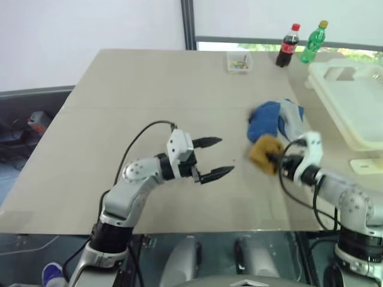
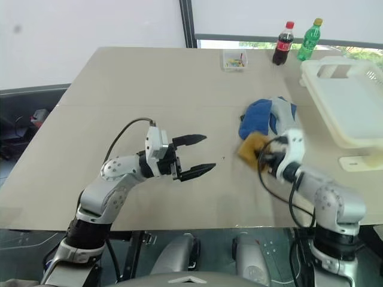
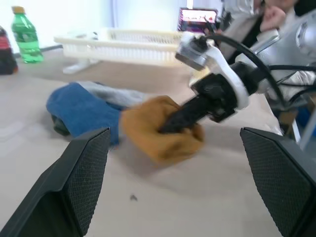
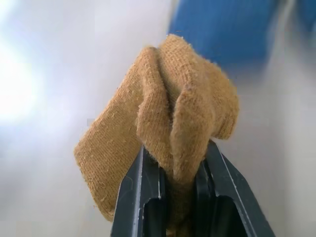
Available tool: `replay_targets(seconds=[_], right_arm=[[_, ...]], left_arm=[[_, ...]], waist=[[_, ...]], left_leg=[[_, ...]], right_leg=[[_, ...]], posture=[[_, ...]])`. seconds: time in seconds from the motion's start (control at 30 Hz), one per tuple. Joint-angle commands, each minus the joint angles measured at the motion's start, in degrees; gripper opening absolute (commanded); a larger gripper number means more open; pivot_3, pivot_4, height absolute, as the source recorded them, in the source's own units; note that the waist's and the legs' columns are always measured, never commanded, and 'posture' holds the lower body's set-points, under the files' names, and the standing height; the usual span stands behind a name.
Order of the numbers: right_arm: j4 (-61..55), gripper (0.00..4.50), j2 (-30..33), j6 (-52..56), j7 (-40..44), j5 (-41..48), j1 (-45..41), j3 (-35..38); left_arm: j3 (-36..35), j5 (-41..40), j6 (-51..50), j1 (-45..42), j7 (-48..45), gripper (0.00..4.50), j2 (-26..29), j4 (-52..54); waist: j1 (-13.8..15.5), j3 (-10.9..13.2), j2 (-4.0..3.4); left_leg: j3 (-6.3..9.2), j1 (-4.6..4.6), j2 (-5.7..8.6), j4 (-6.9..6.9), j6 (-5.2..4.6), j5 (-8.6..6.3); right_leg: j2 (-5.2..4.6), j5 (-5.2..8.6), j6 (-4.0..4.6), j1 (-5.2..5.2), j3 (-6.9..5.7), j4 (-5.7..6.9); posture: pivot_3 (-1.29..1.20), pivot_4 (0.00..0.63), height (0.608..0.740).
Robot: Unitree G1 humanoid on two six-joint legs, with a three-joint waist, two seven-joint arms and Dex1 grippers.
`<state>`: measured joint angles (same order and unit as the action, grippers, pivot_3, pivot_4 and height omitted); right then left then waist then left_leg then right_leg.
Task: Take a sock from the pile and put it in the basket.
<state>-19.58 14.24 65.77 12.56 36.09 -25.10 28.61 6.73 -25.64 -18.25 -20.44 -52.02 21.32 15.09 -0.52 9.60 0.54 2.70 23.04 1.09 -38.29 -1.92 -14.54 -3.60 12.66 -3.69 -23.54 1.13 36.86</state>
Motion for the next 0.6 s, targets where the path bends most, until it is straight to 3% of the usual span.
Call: replay_targets(seconds=[0.03, 0.2, 0.4, 0.6], right_arm=[[6.0, 0.1, 3.3, -6.7, -4.3, 0.9, -8.7, 7.9], [30.9, 0.1, 12.4, -20.1, -10.3, -7.3, -23.4, 8.7], [75.9, 0.1, 23.1, -40.5, -8.0, -15.7, -40.1, 4.7], [93.2, 0.1, 25.8, -51.1, -6.6, -18.1, -44.7, 4.5]], left_arm=[[-0.8, -0.8, 0.8, -4.0, 2.5, 4.5, -2.7, -0.7], [1.2, 1.6, 2.4, -7.8, 6.1, 4.5, -7.8, -3.7], [3.5, 5.7, 5.5, -9.9, 11.9, 4.5, -13.9, -5.1], [3.4, 7.2, 3.8, -8.6, 16.7, 4.5, -15.2, -1.4]], waist=[[0.1, 0.0, 0.0], [-0.2, 0.0, -0.01], [-0.3, 0.1, -0.1], [-0.6, 0.2, -0.12]], left_leg=[[0.02, 0.02, 0.08, 0.02, 0.0, 0.0], [-0.16, 0.03, 0.28, 0.1, -0.03, -0.01], [-0.77, -0.06, 0.3, 0.32, -0.07, -0.01], [-0.9, -0.15, 0.19, 0.66, -0.07, -0.02]], right_leg=[[-0.02, 0.0, 0.0, -0.01, -0.01, 0.0], [-0.09, 0.0, -0.01, -0.04, 0.11, -0.09], [-0.11, 0.0, -0.01, -0.06, 0.33, -0.16], [-0.02, 0.01, 0.0, -0.08, 0.49, -0.33]], posture=[[0.0, 0.15, 0.74], [0.0, 0.15, 0.74], [0.0, 0.15, 0.74], [0.0, 0.15, 0.74]])
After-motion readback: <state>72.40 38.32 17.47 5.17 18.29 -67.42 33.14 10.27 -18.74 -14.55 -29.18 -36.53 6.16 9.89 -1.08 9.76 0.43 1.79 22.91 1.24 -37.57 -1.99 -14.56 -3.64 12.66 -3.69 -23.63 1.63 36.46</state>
